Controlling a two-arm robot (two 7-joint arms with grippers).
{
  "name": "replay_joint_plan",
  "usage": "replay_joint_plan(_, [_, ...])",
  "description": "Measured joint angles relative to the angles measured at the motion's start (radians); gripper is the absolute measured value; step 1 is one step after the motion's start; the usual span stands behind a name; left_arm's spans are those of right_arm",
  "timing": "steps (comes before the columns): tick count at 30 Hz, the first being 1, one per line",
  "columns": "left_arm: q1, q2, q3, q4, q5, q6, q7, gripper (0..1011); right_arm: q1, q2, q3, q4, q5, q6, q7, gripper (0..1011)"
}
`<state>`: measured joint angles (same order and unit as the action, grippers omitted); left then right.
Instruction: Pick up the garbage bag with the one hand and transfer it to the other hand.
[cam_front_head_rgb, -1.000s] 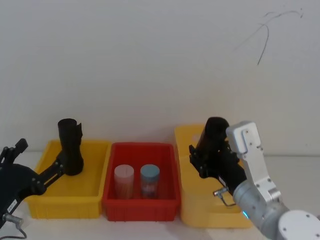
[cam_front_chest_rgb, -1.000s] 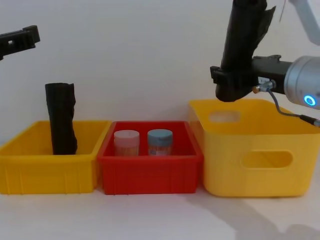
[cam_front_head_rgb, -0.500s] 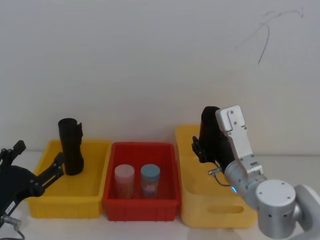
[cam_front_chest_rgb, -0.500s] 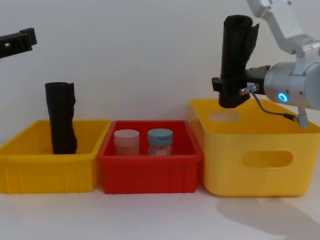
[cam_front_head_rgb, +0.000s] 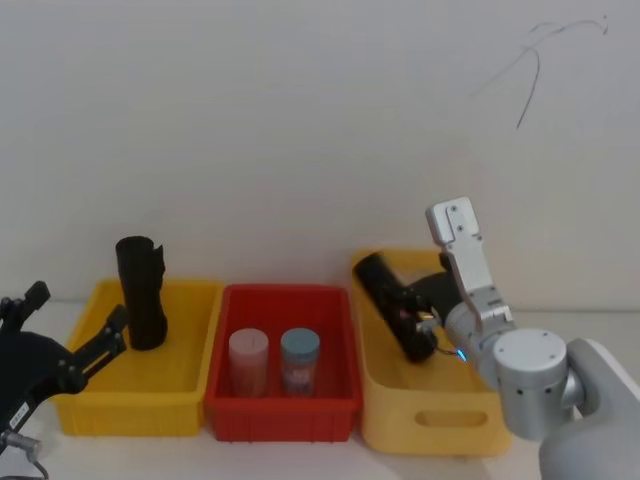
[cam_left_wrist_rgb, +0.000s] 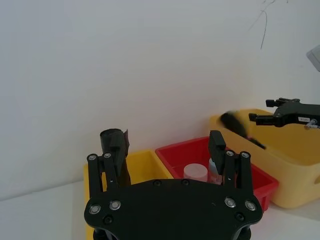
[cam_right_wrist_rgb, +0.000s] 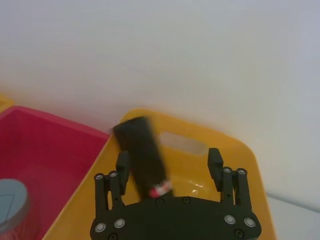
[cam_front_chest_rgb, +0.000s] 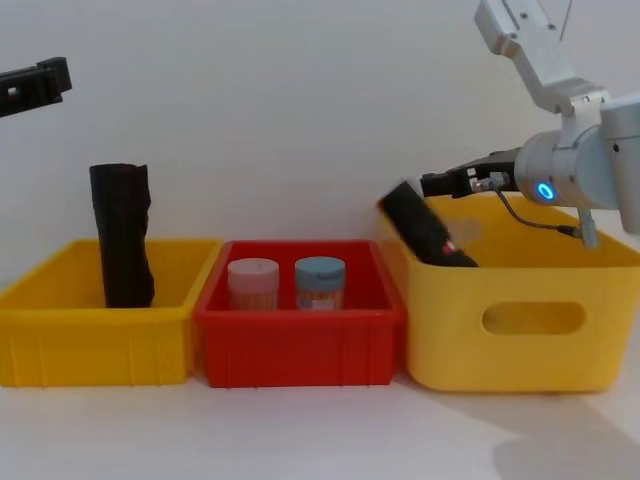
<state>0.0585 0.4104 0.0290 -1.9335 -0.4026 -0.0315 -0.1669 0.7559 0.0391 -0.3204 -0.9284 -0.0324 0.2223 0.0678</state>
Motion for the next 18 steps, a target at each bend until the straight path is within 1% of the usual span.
replay_joint_plan(4, [0.000,0.000,0.000,0.000,0.000,0.000,0.000,1002,0.018,-0.005,0.004,0.029,-0.005,-0.004,-0.002,1002])
replay_joint_plan(9, [0.001,0.000,-0.001,0.000,0.000,0.000,0.000,1001,0.023,-0.005,0.006,0.034,-0.008,-0.007,0.001,999])
replay_joint_plan(15, [0.001,0.000,-0.001,0.000,0.000,0.000,0.000,1002,0.010,0.002,0.002,0.003,-0.011,-0.003,0.033,999])
replay_joint_plan(18, [0.001,0.000,-0.001,0.000,0.000,0.000,0.000,1002,-0.008,0.011,-0.005,-0.038,-0.011,0.008,0.065,999])
